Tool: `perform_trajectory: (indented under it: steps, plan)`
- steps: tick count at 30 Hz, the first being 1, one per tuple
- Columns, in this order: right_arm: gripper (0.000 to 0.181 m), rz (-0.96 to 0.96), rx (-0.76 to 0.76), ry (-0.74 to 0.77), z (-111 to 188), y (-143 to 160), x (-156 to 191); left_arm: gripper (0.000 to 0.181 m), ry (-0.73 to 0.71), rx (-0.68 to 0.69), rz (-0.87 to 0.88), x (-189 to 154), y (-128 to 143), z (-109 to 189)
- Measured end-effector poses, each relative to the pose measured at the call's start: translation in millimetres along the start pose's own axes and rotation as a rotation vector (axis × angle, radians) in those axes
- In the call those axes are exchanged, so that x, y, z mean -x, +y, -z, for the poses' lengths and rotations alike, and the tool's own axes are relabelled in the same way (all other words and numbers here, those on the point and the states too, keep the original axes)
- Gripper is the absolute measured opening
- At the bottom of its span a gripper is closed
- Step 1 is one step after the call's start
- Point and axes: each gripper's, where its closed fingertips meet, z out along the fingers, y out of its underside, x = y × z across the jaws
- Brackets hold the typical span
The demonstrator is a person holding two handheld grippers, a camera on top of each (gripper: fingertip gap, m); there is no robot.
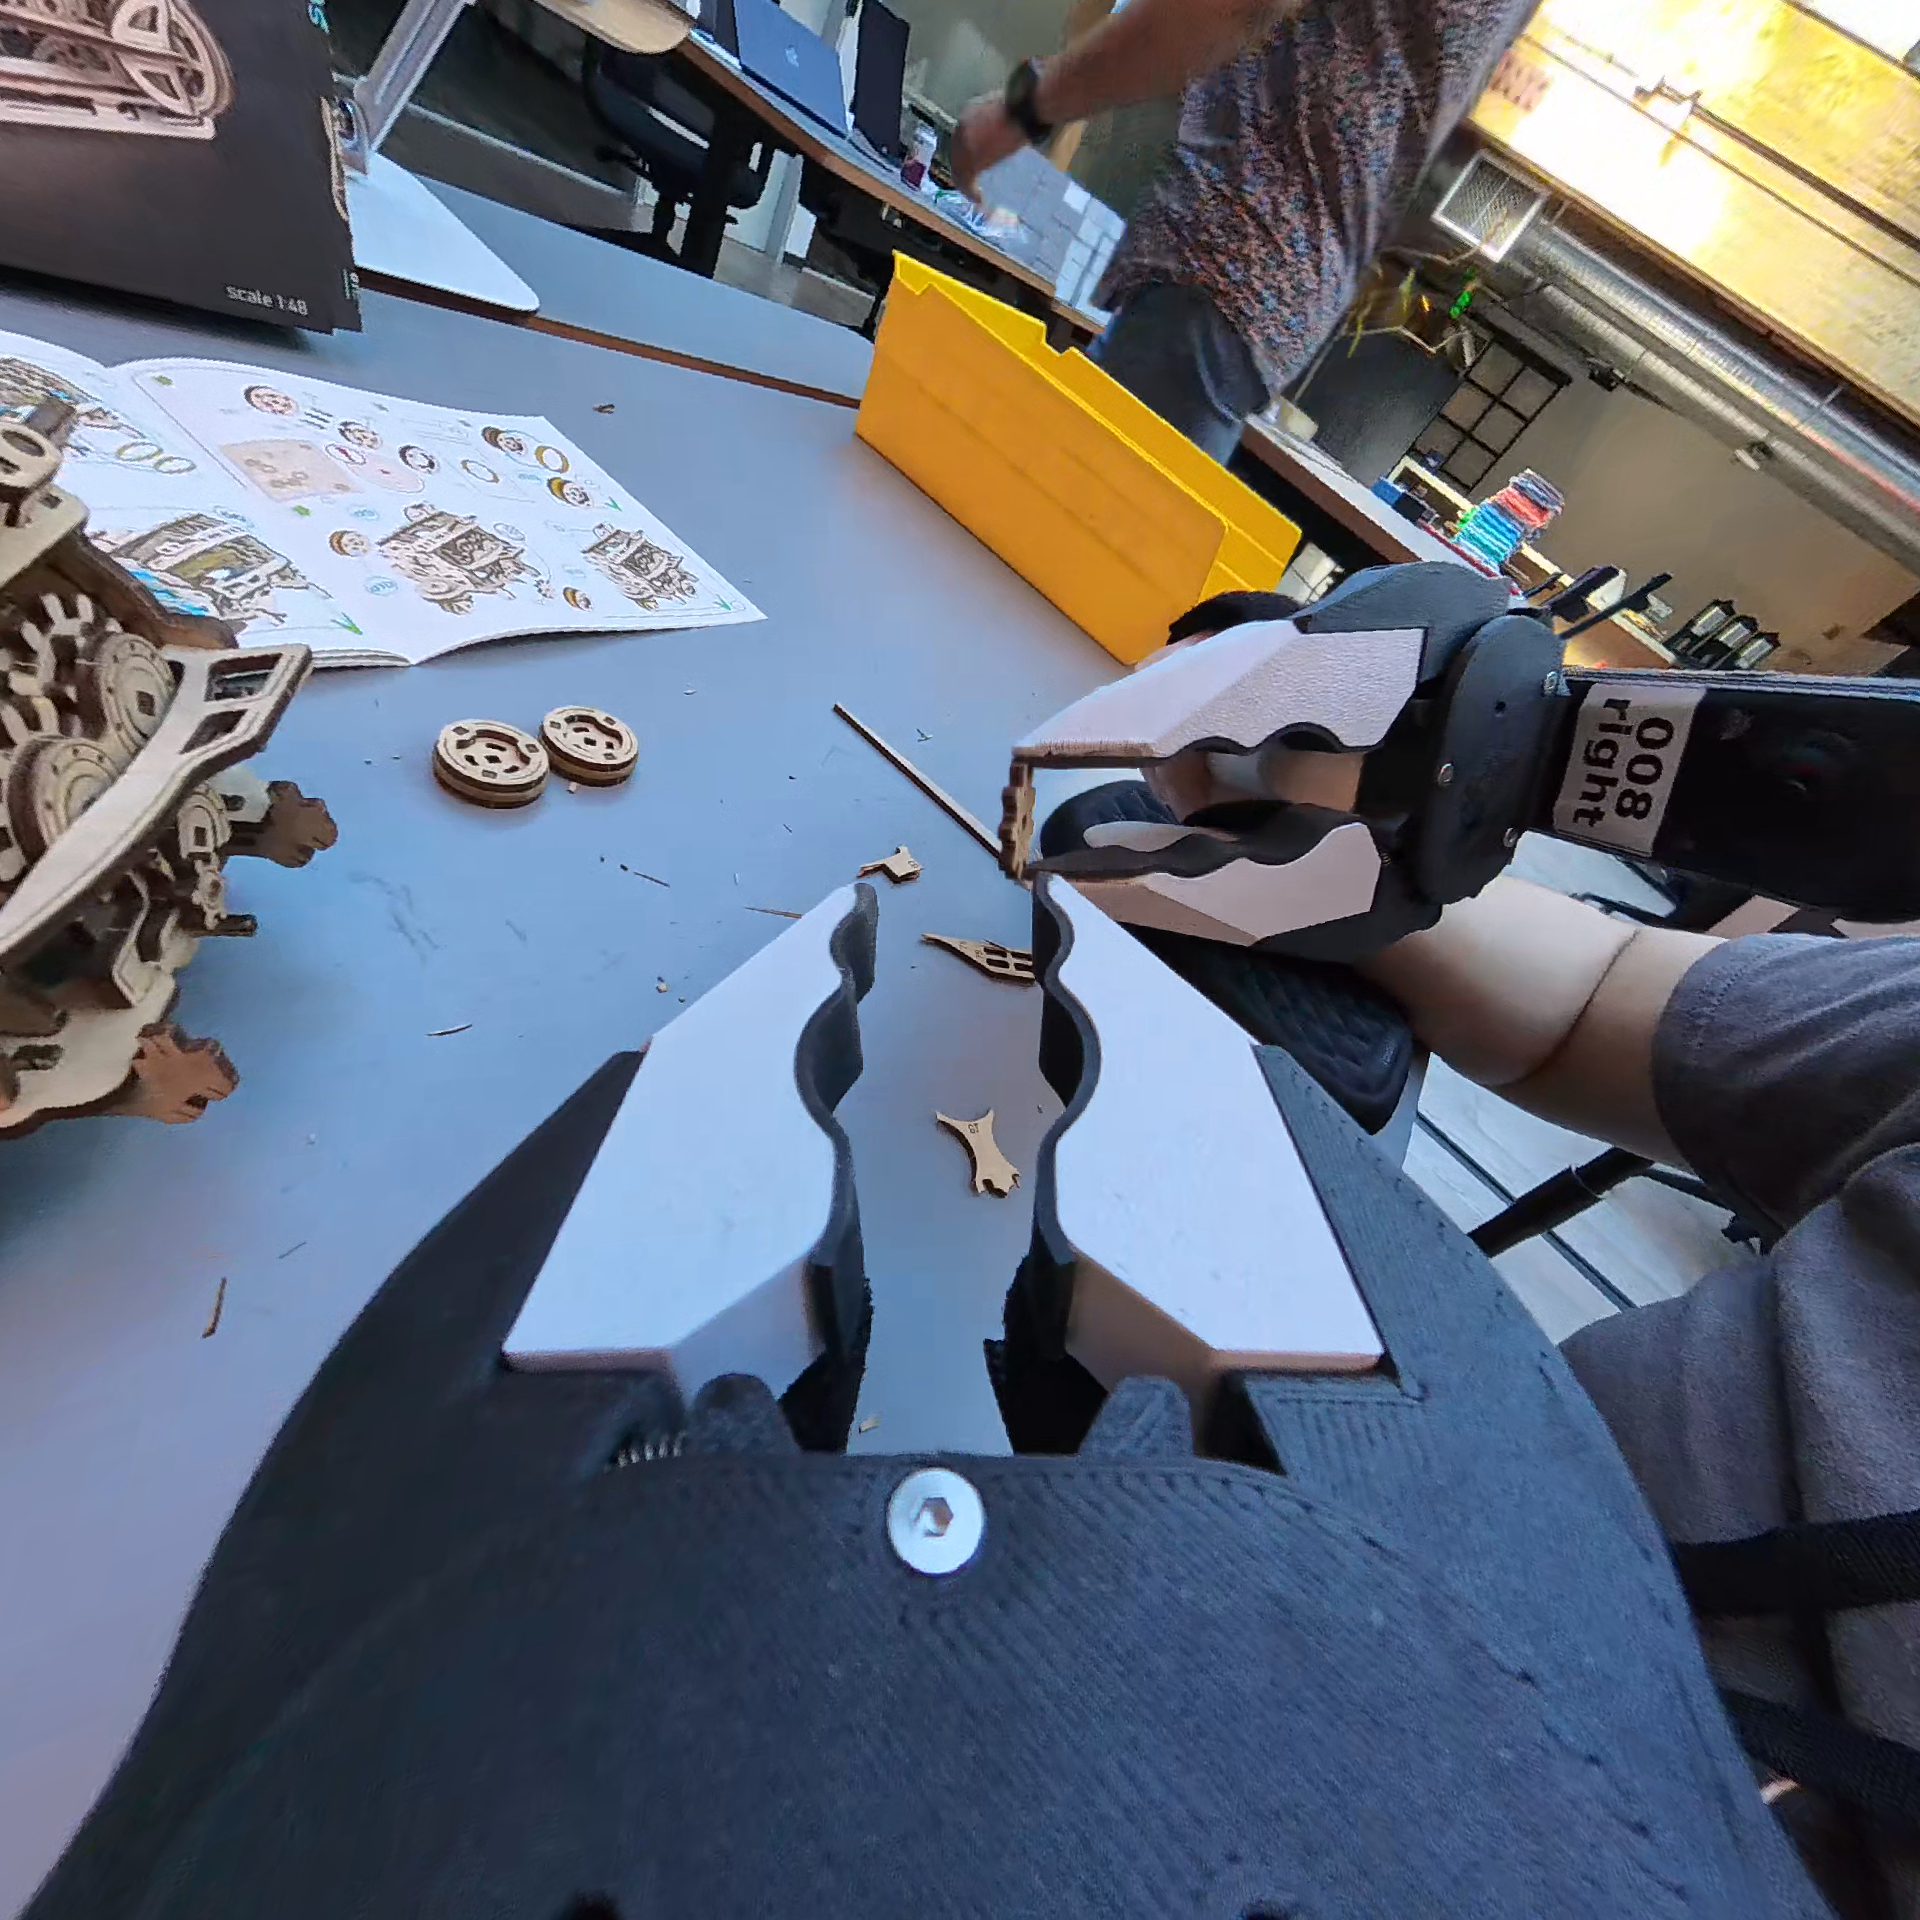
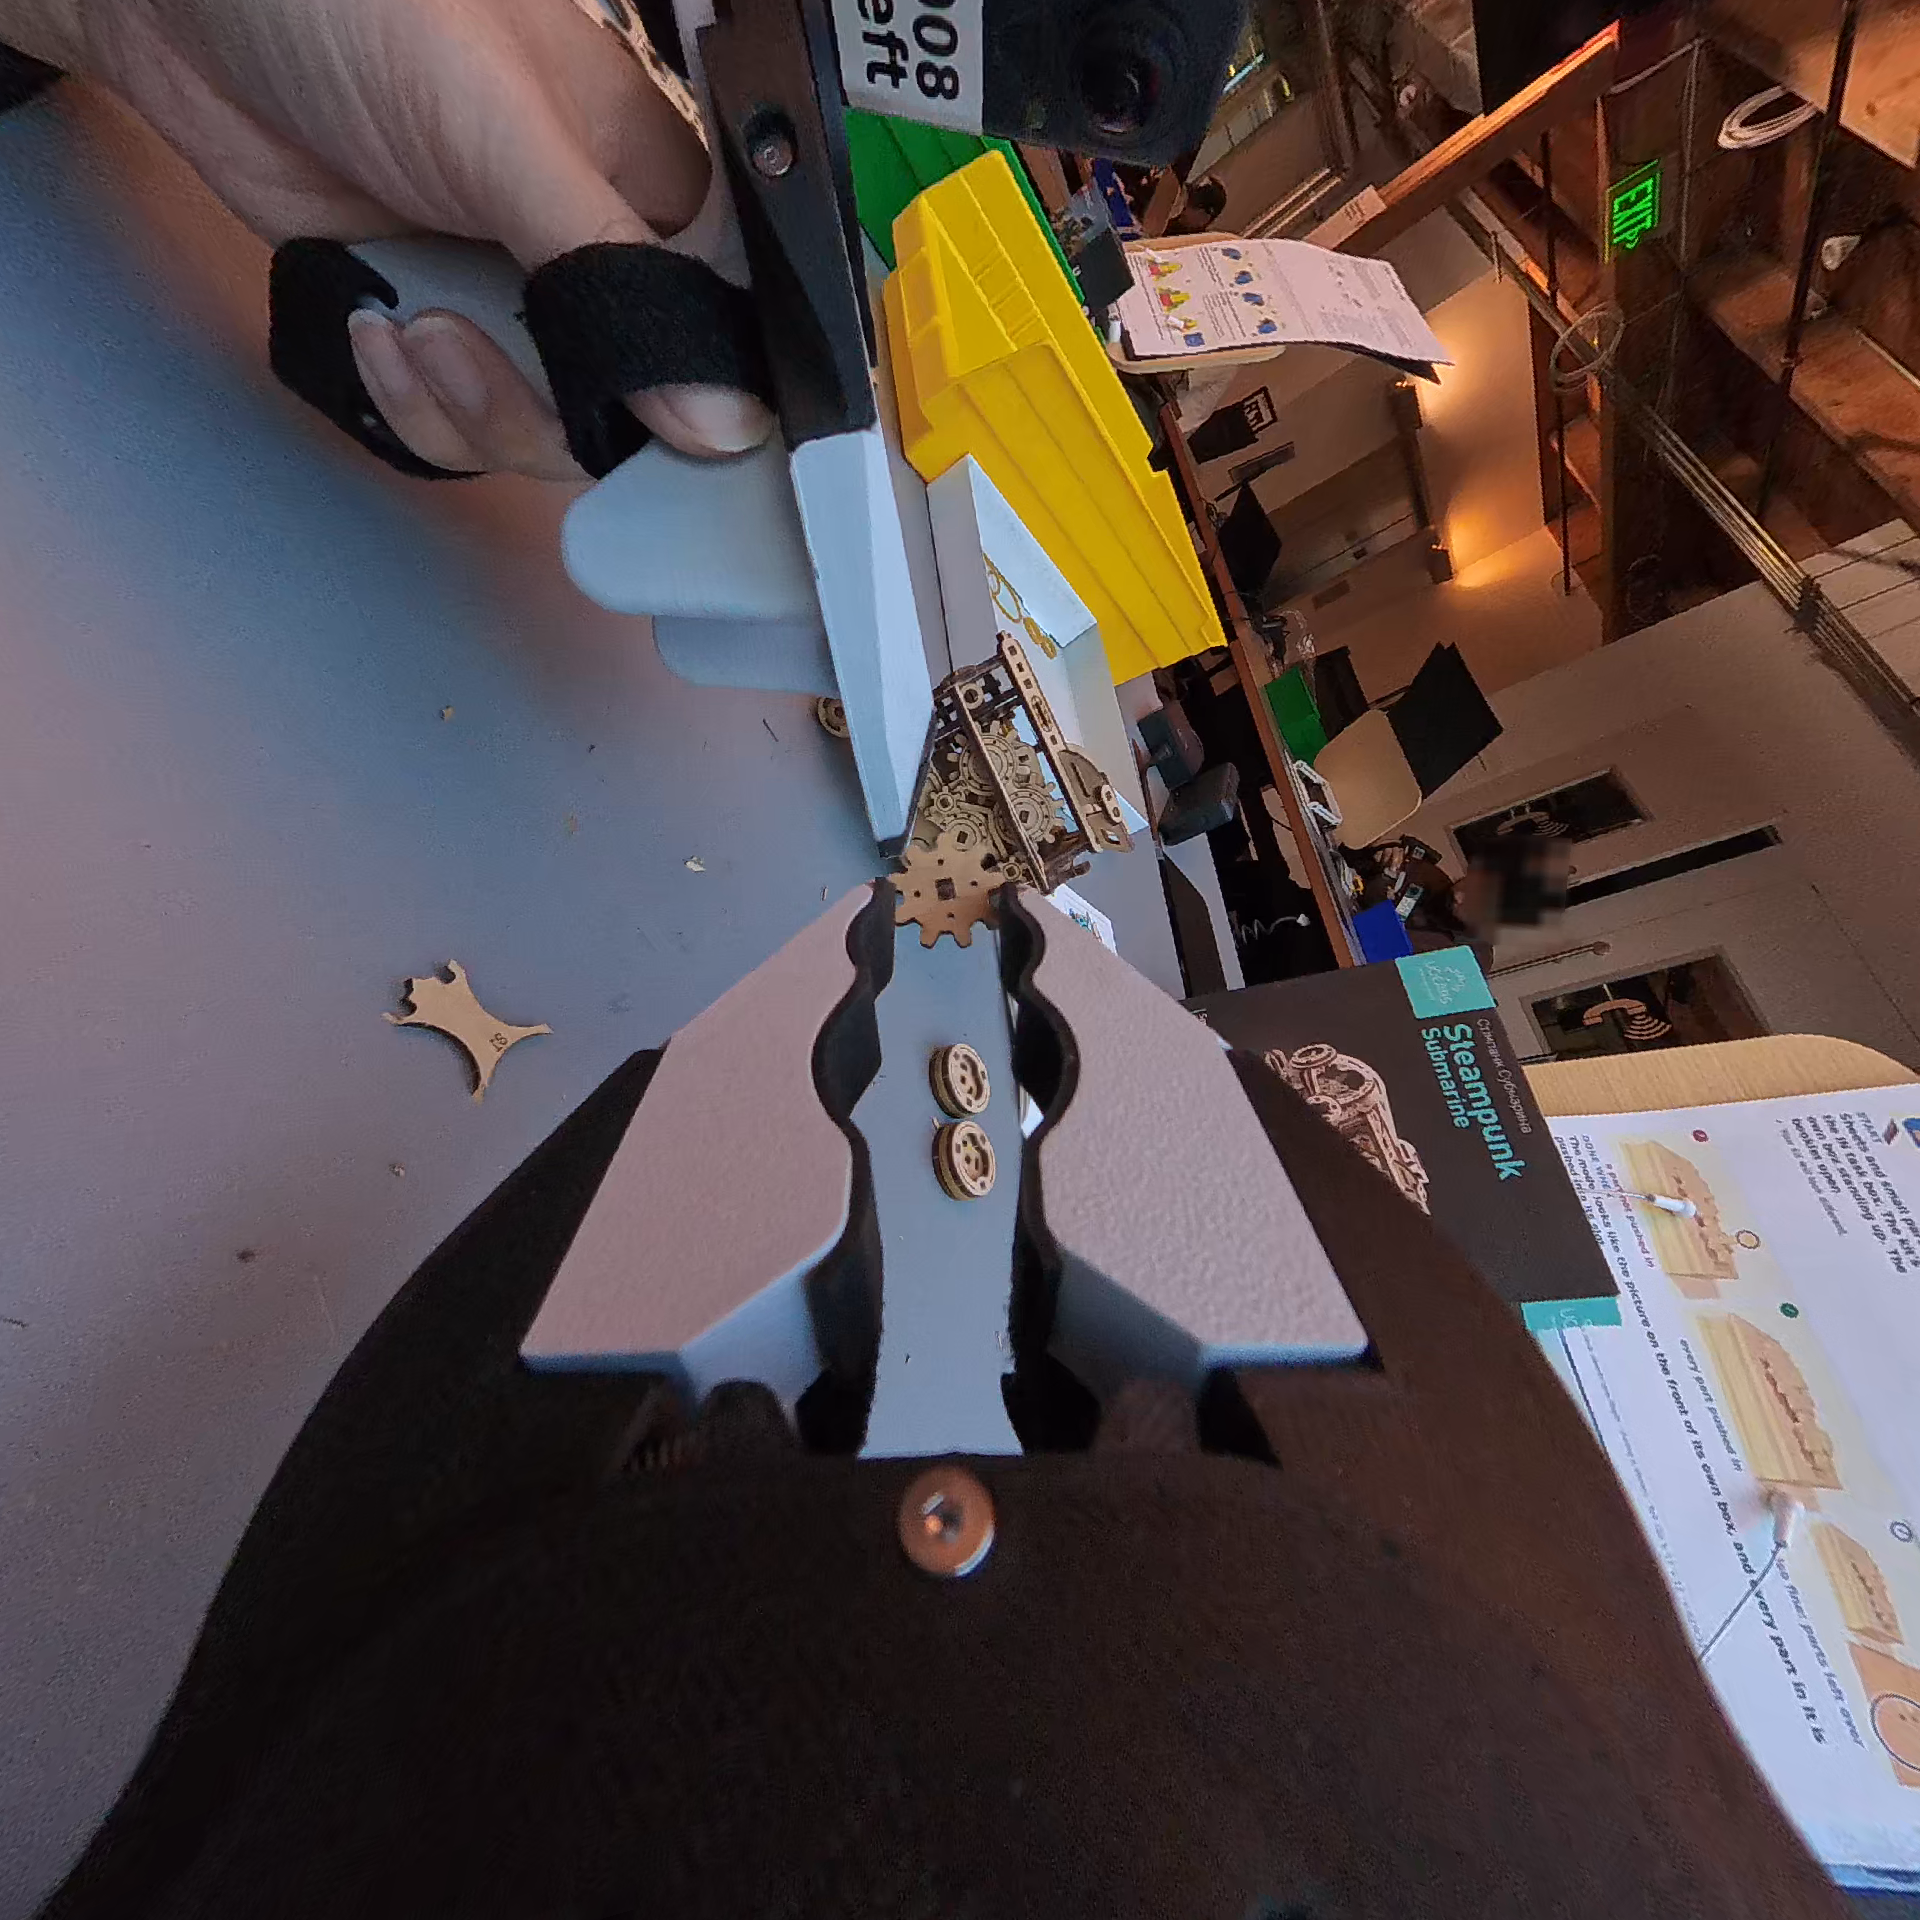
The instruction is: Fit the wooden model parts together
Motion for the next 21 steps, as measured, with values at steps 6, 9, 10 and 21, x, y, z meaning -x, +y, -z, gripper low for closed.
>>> perform_trajectory:
  steps: [6, 9, 10, 21]
  plan:
    - [0.019, 0.000, -0.016, -0.017, 0, -5, 4, 0.013, 0.067, -0.016, 0.021, -8, 0, -1]
    - [0.019, 0.008, -0.013, -0.020, -1, -4, 5, 0.007, 0.086, -0.005, 0.023, -10, 2, -1]
    - [0.019, 0.010, -0.011, -0.020, -1, -4, 5, 0.006, 0.087, -0.004, 0.023, -10, 2, -1]
    - [0.019, 0.012, -0.008, -0.039, -2, -2, 9, 0.001, 0.090, 0.015, 0.017, -10, 7, -2]
